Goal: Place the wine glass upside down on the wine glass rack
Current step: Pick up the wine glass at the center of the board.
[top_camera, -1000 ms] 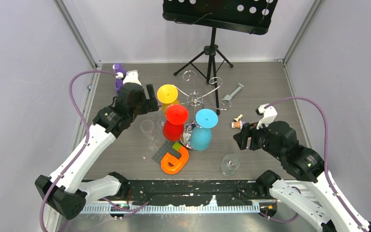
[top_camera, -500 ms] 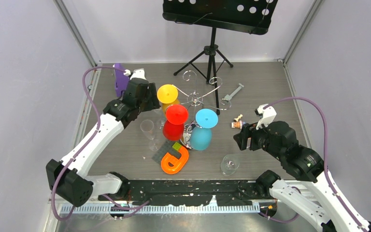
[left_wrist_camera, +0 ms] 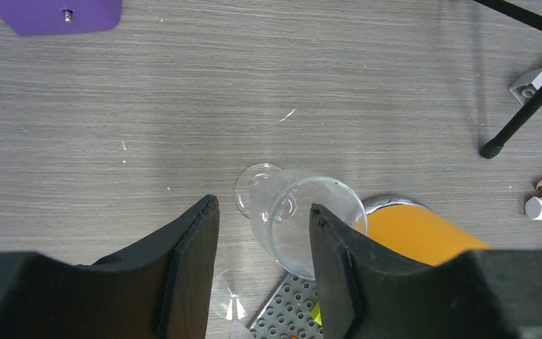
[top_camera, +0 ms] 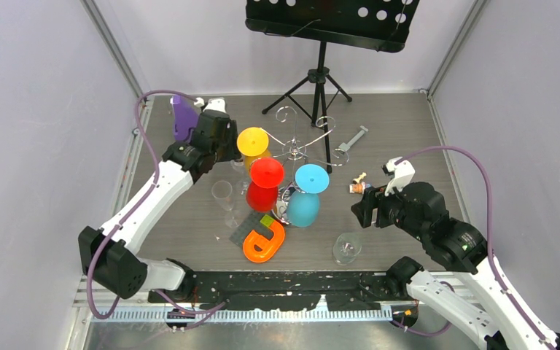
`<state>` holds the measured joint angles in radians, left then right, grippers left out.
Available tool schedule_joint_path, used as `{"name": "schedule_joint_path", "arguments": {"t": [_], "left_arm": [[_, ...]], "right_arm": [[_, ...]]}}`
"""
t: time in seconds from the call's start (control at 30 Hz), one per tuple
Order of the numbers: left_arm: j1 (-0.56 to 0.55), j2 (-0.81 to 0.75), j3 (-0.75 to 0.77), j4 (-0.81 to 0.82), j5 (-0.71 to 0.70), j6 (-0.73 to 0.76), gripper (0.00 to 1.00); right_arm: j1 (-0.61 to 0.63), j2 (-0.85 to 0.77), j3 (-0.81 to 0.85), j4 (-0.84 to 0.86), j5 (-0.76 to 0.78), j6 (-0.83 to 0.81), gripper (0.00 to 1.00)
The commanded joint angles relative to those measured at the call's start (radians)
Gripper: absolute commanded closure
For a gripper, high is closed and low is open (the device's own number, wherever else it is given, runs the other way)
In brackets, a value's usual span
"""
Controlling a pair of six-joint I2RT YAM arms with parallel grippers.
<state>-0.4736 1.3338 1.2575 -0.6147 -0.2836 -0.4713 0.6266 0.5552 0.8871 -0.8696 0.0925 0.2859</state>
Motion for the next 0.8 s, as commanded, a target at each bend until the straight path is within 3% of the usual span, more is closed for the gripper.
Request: {"name": "schedule_joint_path", "arguments": {"t": [0.0, 0.23, 0.47, 0.7, 0.77], "left_arm": [[0.007, 0.016, 0.046, -0.003, -0.001, 0.028, 0.52], [0.010, 0.080, 0.081, -0.029, -0.008, 0.051, 0.61], [0.010, 0.114, 0.107, -0.048, -0.002, 0.062, 0.85], [0.011, 0.084, 0.103, -0.068, -0.036, 0.083, 1.00], [0.011, 0.065, 0.106, -0.075, -0.052, 0.088, 1.00]], "right_arm": [[-0.001, 0.011, 0.008, 0.012, -0.015, -0.013, 0.28], [-0.001, 0.020, 0.021, 0.003, -0.022, -0.022, 0.28], [-0.001, 0.012, 0.022, -0.004, -0.018, -0.026, 0.28], [-0.001, 0.020, 0.026, 0.001, -0.029, -0.017, 0.28], [-0.001, 0.021, 0.028, 0.003, -0.032, -0.015, 0.28]]}}
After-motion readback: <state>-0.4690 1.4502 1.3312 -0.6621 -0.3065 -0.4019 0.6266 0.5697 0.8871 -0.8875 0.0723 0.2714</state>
